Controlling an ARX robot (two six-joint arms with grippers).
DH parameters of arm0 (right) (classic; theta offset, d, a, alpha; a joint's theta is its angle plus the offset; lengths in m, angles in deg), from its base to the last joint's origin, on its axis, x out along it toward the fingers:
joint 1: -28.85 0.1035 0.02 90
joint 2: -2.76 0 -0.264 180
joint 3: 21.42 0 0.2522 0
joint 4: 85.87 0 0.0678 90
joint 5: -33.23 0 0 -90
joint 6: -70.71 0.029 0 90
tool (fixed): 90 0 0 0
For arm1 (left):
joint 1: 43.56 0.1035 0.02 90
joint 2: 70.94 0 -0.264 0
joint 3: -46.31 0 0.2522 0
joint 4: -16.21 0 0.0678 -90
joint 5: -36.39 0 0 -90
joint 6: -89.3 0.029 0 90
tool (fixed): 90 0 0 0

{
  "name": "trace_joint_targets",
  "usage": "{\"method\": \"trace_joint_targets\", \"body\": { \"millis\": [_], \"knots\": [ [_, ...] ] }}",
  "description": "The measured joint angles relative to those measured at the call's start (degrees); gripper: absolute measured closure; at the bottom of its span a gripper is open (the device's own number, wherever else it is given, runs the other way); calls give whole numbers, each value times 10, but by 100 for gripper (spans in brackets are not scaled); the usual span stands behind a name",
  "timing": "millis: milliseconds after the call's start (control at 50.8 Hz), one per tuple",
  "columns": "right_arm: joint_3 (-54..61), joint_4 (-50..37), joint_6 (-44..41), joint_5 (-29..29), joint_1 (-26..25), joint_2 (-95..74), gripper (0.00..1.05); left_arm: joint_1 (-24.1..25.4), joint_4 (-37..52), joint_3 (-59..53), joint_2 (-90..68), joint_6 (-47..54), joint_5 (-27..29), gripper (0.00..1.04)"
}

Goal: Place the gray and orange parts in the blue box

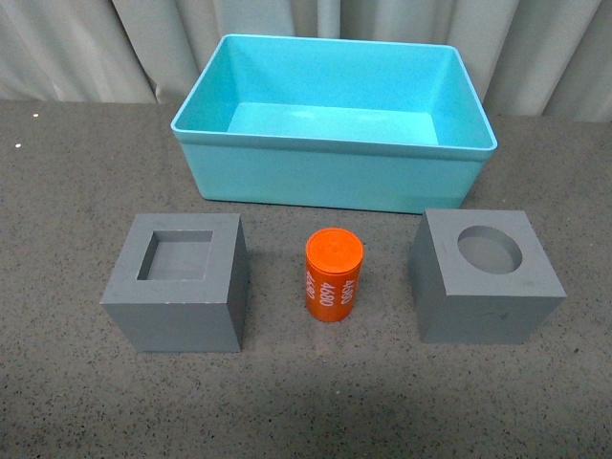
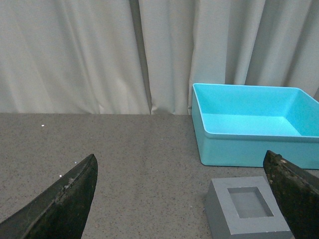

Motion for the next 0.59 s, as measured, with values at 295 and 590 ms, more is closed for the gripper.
{"method": "trace_joint_targets", "body": {
  "millis": [295,590],
  "knots": [
    [0,0,0,0,0,0,10,0,0,0,0,0,0,7],
    [0,0,0,0,0,0,10,0,0,0,0,0,0,7]
  ]
}}
